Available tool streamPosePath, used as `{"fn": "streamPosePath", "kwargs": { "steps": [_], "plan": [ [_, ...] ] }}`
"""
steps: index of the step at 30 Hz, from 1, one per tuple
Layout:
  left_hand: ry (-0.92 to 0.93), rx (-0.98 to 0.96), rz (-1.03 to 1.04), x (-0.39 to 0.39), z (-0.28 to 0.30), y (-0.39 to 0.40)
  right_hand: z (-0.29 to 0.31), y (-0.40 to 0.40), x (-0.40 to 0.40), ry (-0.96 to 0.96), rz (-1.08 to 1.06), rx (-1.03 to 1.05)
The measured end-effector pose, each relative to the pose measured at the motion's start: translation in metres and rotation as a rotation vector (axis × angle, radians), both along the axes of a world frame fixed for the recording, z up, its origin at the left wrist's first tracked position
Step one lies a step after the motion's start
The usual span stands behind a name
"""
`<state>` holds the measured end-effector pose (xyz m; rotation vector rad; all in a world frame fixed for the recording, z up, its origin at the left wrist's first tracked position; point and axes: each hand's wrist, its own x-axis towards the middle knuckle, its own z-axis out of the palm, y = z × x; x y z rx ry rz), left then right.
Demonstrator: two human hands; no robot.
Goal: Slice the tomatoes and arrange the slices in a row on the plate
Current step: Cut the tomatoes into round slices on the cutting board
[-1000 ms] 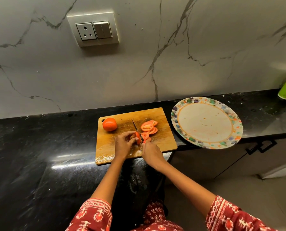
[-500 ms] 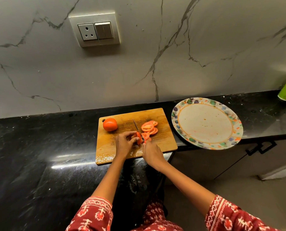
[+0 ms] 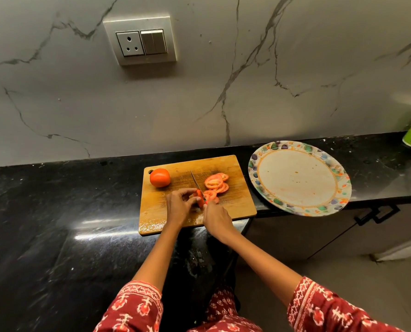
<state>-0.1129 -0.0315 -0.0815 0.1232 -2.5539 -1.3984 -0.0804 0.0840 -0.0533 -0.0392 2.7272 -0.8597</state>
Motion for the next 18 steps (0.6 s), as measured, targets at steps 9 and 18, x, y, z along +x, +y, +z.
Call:
{"fn": "streamPosePath", "kwargs": {
  "steps": [9, 18],
  "plan": [
    [0.016, -0.024, 0.003, 0.001, -0.002, 0.003, -0.011, 0.008, 0.005, 0.005, 0.018, 0.012],
    [0.056, -0.024, 0.018, 0.002, -0.002, 0.004, -0.013, 0.002, -0.003, -0.044, 0.014, -0.039]
  ]
}}
